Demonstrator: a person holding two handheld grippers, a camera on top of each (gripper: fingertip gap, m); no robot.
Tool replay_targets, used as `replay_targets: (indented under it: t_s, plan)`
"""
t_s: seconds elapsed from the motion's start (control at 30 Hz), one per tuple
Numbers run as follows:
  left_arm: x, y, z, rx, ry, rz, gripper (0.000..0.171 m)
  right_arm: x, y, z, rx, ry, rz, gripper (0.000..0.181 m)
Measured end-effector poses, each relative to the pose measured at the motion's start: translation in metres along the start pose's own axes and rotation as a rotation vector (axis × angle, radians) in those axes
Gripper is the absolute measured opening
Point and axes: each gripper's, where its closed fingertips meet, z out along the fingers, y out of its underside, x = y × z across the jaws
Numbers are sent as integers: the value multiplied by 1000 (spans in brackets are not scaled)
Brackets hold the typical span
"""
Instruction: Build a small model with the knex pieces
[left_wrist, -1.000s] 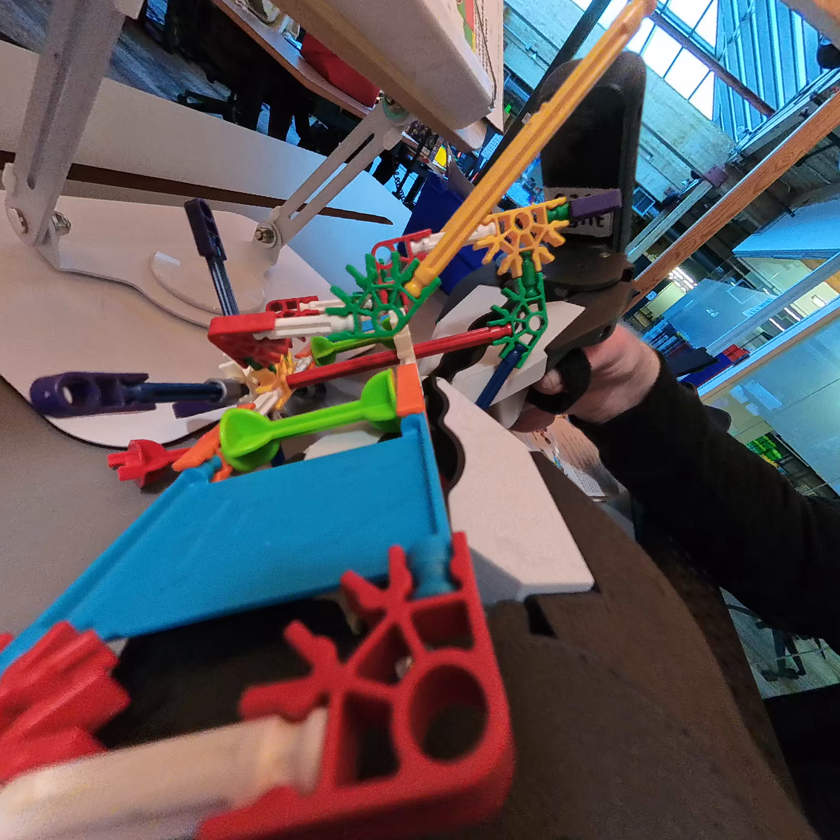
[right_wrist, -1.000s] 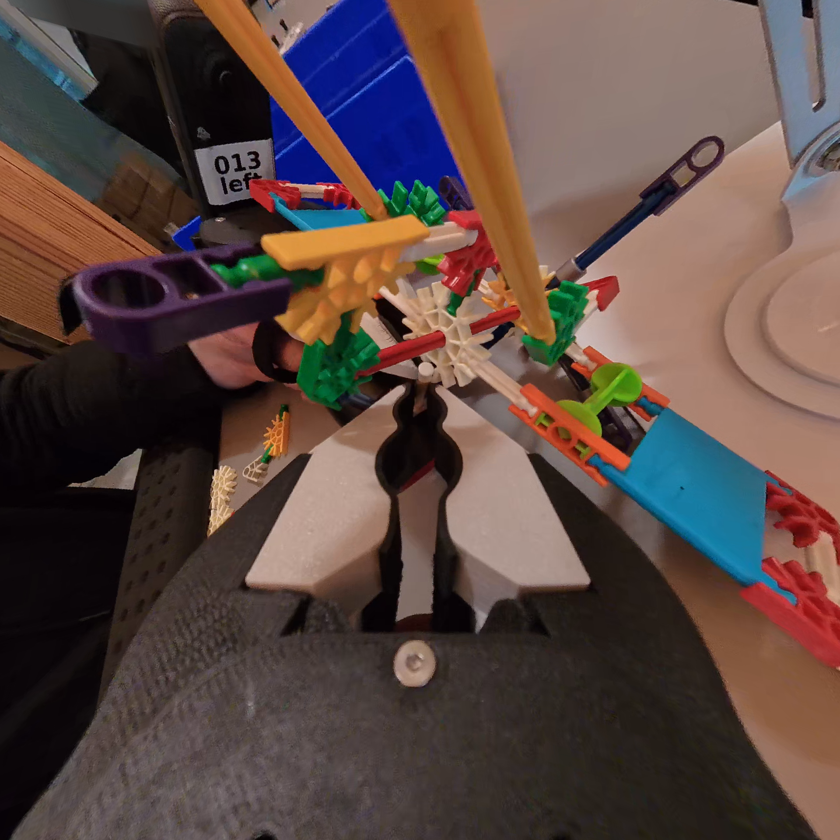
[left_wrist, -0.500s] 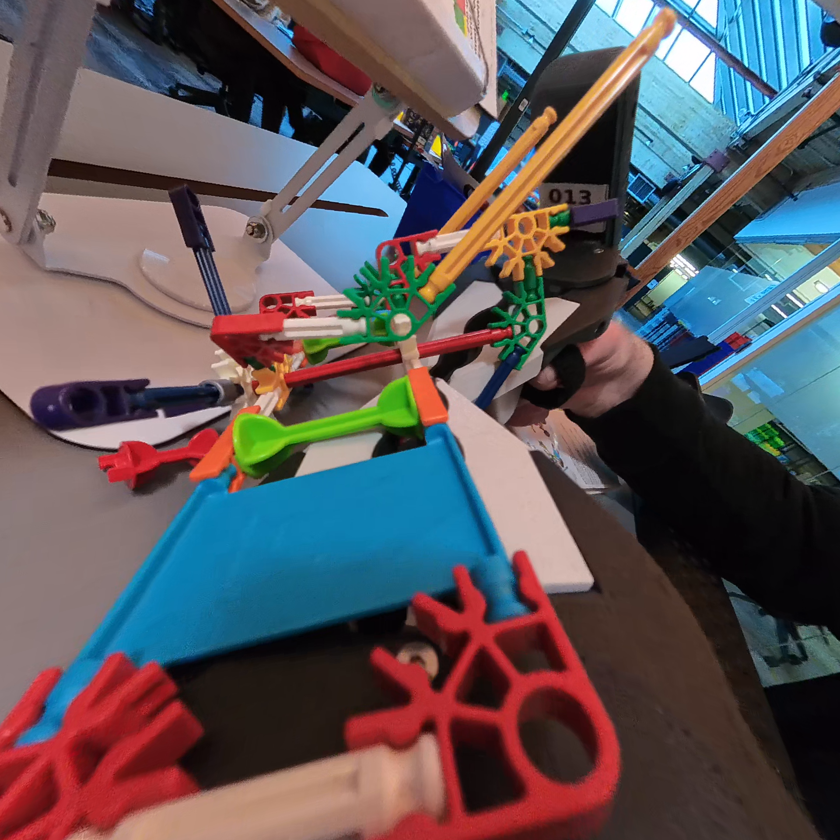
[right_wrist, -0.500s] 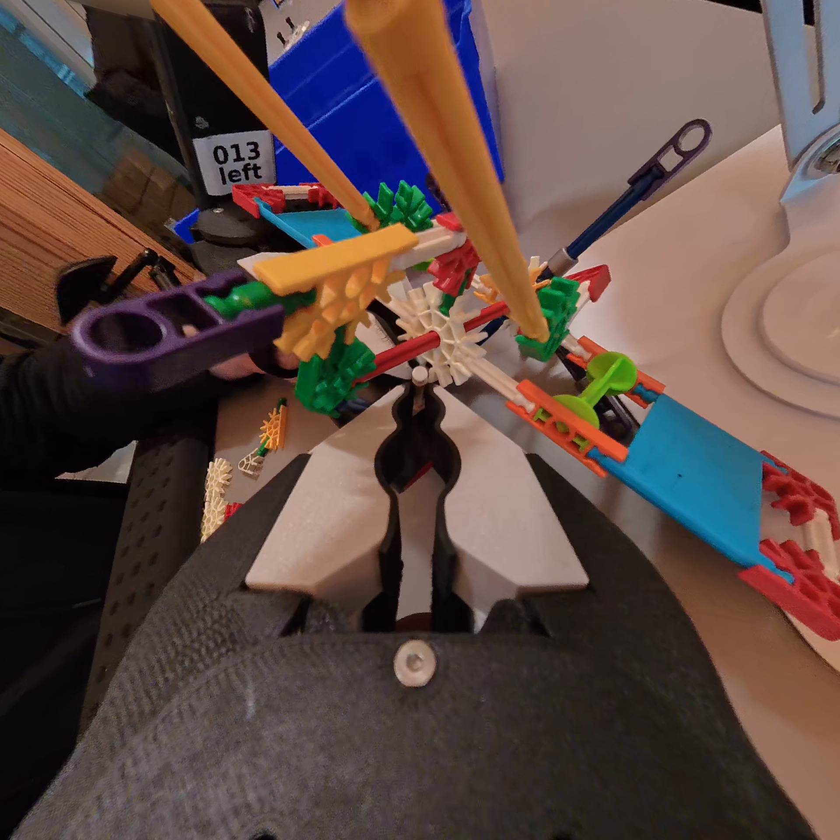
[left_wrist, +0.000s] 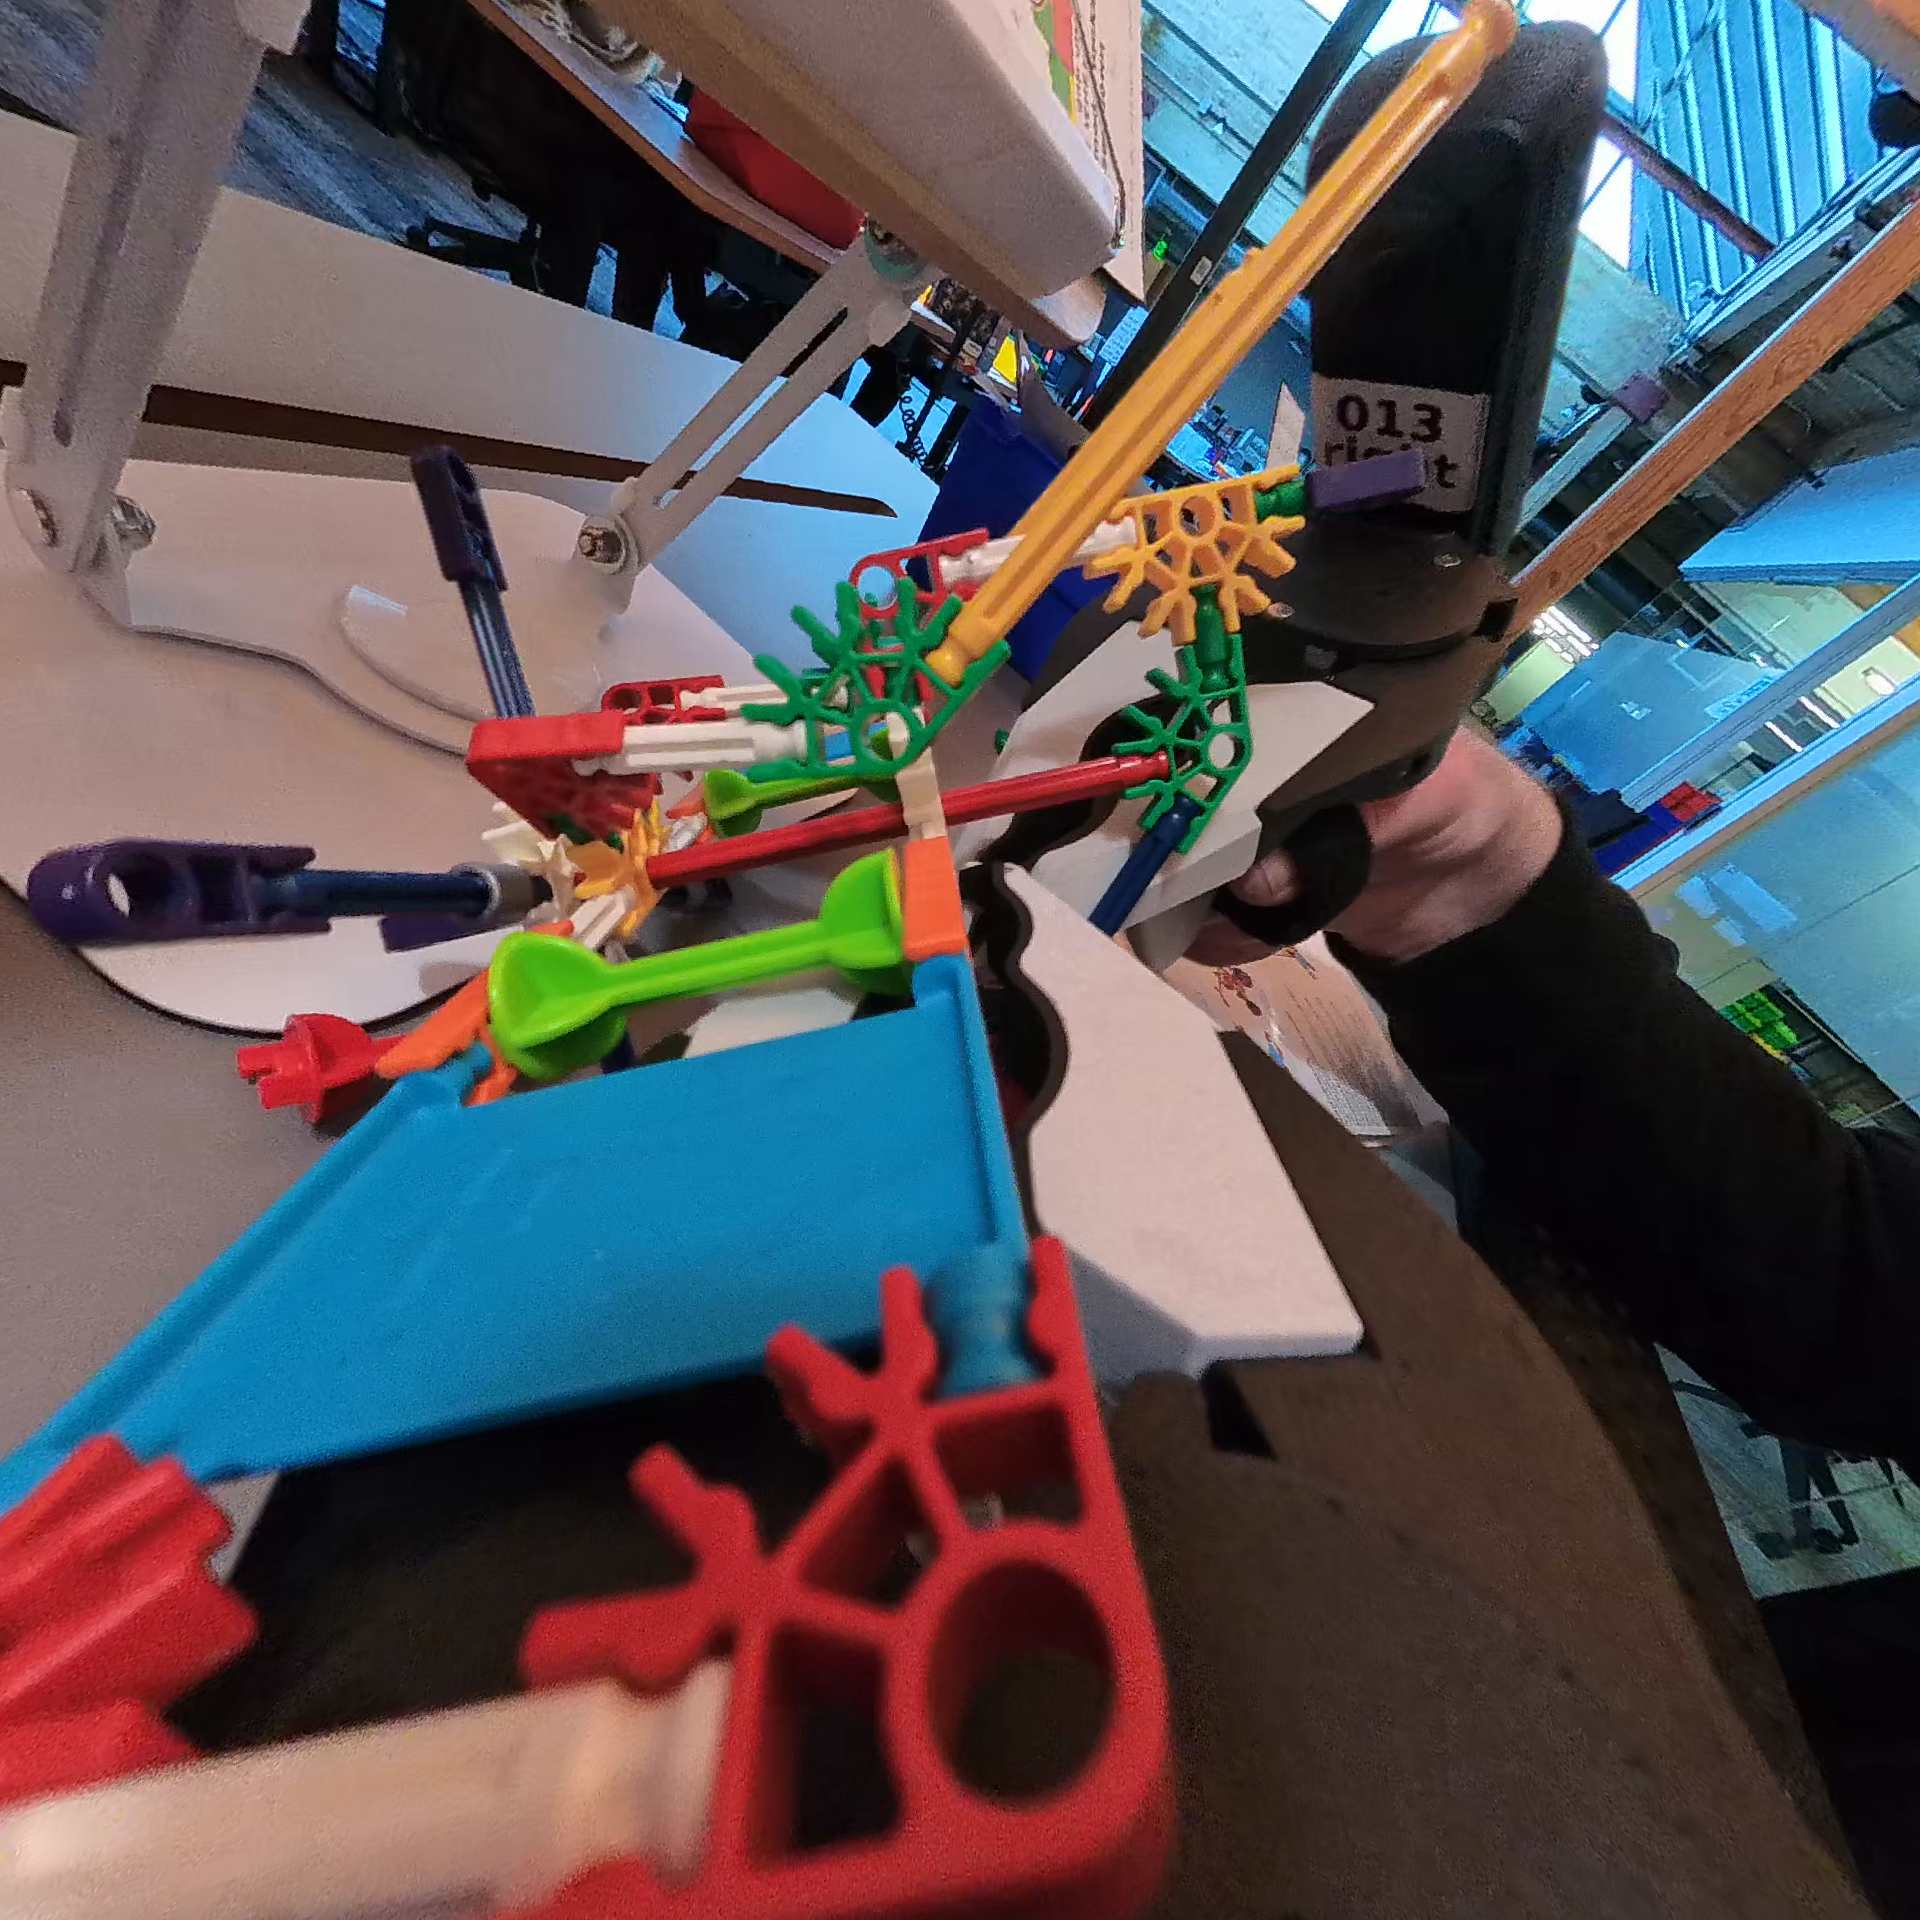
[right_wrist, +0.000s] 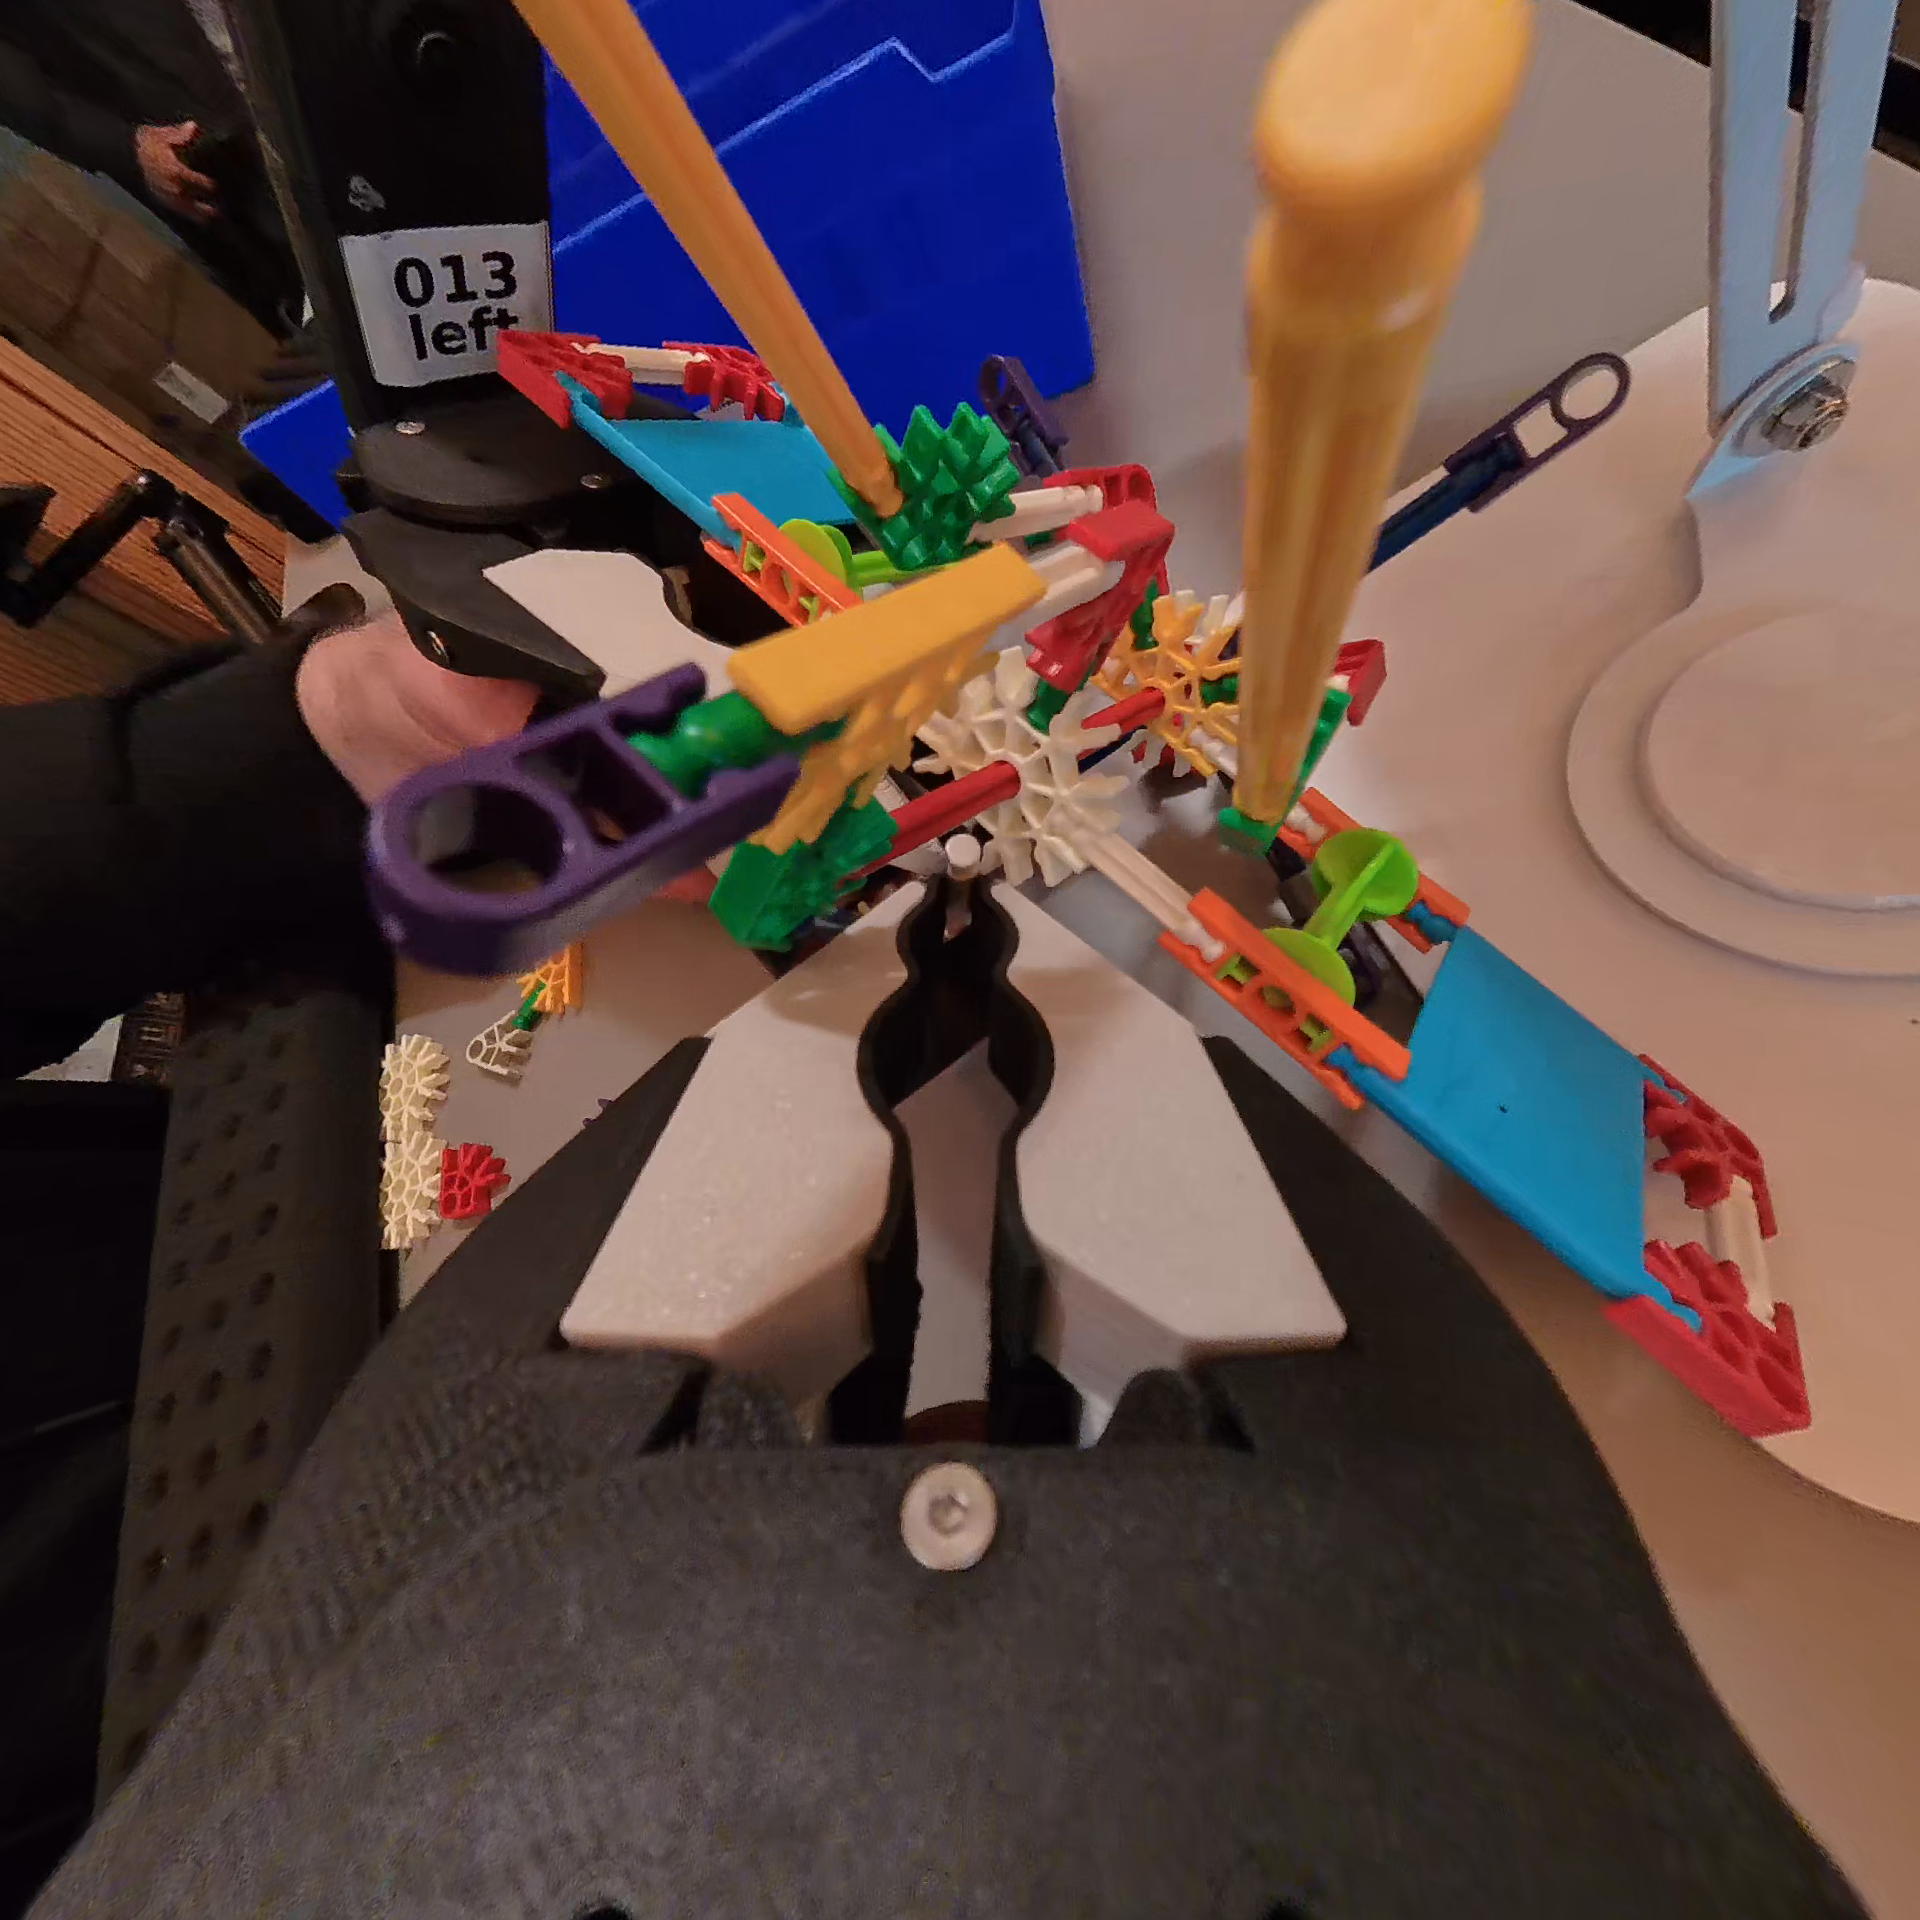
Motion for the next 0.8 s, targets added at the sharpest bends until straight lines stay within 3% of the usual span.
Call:
replay_targets:
  t_s: [0.8]
  plan:
    - [-2,-1,-4,5,28,-74,4,-5,-8,-8,242,-252,146,2]
